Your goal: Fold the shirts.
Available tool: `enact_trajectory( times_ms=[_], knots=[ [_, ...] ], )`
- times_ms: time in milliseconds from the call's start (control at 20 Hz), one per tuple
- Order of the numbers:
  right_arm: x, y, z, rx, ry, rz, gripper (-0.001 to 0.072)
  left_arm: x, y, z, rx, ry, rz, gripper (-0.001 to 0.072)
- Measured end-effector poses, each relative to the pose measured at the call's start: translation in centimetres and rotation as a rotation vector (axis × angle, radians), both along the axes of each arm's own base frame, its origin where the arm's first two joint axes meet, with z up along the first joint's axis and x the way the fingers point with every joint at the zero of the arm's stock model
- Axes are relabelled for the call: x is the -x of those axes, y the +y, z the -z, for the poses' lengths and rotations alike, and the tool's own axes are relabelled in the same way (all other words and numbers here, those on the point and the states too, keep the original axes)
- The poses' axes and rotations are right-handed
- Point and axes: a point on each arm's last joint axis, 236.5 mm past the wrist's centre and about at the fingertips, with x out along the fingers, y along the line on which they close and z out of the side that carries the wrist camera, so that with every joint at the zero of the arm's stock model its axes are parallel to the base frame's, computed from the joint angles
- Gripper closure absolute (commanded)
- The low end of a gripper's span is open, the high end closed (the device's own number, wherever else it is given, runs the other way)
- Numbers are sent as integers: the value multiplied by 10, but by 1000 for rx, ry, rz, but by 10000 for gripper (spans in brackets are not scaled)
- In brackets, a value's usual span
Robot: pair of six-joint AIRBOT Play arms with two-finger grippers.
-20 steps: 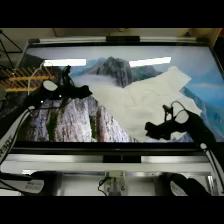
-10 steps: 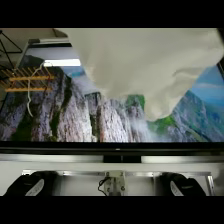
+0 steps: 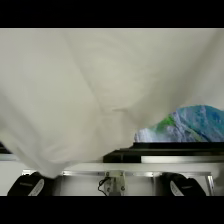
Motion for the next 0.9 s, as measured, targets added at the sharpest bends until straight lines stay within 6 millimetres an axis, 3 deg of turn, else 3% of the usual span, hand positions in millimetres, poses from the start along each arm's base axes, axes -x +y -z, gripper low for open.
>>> enact_trajectory(
  times_ms=[150,300,450,650,750,900],
  knots=[
    [-39,-1,60,21,245,17,665,-42,-3,25,-73,94,-55,678],
    [-86,3,134,32,509,17,665,-110,-6,79,-164,285,-87,678],
    [-142,7,214,10,744,29,665,-186,-3,154,-231,525,-82,677],
    [-216,12,316,-28,951,60,665,-270,3,258,-261,795,-50,677],
    [-249,15,357,-75,1001,78,665,-301,8,303,-263,897,-41,677],
    [-287,17,405,-140,1025,111,665,-332,13,359,-253,1015,-27,677]
  ],
)
